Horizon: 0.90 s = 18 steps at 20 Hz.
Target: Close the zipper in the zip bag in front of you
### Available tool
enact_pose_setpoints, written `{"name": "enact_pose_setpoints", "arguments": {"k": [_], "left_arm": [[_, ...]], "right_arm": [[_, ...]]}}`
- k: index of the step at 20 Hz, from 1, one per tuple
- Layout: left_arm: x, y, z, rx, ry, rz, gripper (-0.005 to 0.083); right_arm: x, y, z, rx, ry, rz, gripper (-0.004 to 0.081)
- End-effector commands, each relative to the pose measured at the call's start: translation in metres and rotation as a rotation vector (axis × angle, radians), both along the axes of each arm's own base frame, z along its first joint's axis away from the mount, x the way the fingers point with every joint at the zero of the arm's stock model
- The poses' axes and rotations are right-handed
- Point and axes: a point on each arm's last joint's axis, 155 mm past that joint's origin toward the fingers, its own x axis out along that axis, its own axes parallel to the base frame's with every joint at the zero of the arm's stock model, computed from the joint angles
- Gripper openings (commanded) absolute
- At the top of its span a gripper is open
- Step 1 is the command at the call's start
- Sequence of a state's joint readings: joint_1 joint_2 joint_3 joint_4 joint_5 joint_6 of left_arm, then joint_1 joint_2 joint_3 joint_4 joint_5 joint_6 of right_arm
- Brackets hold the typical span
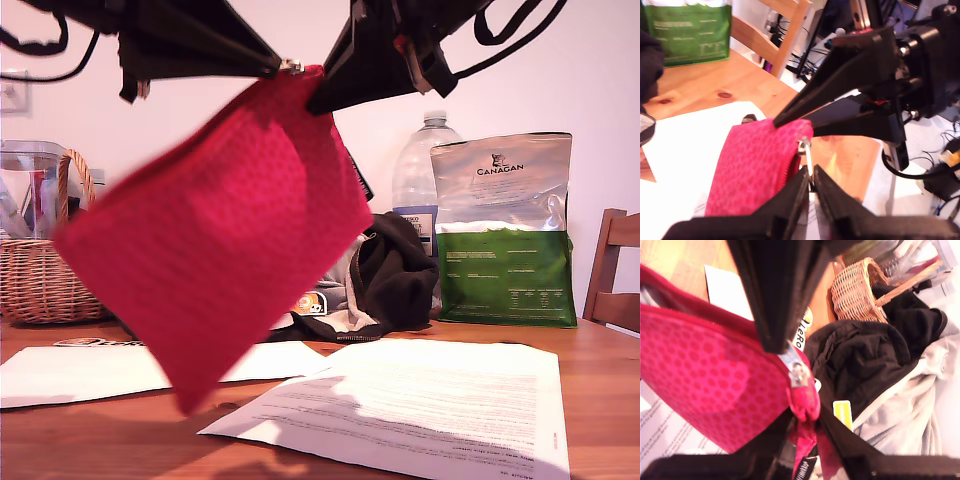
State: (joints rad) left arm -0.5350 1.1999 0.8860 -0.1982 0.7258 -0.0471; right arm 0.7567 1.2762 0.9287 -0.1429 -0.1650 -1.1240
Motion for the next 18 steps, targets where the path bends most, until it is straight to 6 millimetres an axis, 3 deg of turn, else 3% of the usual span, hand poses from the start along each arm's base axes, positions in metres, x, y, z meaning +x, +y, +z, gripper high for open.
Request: {"name": "enact_pose_setpoints", "arguments": {"k": [1, 9, 12, 13, 18], "left_arm": [[-0.002, -0.008, 0.027, -0.037, -0.074, -0.041, -0.0021], [-0.01, -0.009, 0.026, -0.035, -0.059, -0.078, -0.0021], [-0.011, -0.008, 0.022, -0.019, -0.04, -0.071, -0.0021], [-0.009, -0.006, 0.019, -0.008, -0.036, -0.058, -0.0021], [-0.004, -0.004, 0.017, -0.002, 0.006, -0.008, -0.0021]], "right_arm": [[-0.008, 0.012, 0.007, 0.017, -0.011, 0.041, 0.0128], [-0.011, 0.018, 0.01, 0.025, -0.024, 0.054, 0.0118], [-0.012, 0.018, 0.01, 0.025, -0.025, 0.057, -0.0013], [-0.012, 0.019, 0.011, 0.025, -0.025, 0.058, -0.0011], [0.012, -0.002, 0.008, -0.033, -0.072, -0.093, -0.0011]]}}
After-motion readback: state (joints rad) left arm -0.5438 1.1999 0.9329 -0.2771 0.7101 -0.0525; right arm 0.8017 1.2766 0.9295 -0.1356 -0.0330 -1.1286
